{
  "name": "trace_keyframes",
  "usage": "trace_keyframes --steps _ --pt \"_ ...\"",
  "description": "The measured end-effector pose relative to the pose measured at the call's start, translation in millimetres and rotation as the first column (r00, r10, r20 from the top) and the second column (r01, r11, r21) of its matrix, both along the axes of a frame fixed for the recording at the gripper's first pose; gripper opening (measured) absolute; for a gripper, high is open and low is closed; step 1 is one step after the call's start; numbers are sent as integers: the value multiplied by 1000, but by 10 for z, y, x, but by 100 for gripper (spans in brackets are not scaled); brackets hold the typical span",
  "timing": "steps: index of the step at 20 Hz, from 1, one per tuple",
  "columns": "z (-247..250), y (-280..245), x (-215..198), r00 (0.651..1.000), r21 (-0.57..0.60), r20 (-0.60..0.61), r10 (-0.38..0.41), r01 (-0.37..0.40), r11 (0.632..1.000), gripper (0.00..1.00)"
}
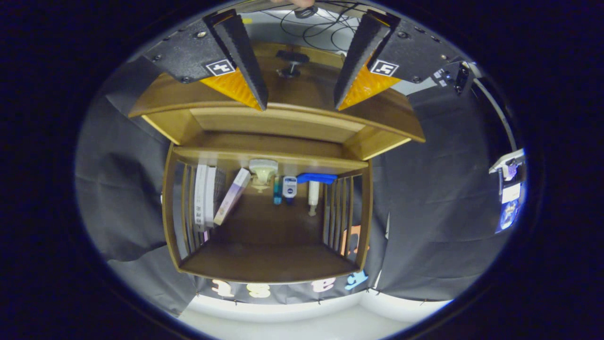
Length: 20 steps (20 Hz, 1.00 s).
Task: Pull open the drawer, take out the items inside it, and place them on the countertop above the cabinet.
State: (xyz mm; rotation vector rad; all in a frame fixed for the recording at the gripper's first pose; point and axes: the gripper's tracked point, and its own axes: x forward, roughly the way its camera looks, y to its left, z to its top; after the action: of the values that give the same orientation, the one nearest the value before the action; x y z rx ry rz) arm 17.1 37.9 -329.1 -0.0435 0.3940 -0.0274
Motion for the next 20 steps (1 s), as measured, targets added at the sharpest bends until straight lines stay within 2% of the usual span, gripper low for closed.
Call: trace_keyframes --steps 1,2,8,17,20 --pt "-91 -9 -18 1000 1 -17 -5 5 1000 95" --pt "-150 -22 -18 1000 2 -29 -11 11 1000 96" --pt "-412 -194 68 995 -7 -40 -89 89 996 96" --pt "-436 -216 189 983 -57 30 -183 184 981 96" --pt "-452 -212 220 982 -59 30 -185 186 981 96"
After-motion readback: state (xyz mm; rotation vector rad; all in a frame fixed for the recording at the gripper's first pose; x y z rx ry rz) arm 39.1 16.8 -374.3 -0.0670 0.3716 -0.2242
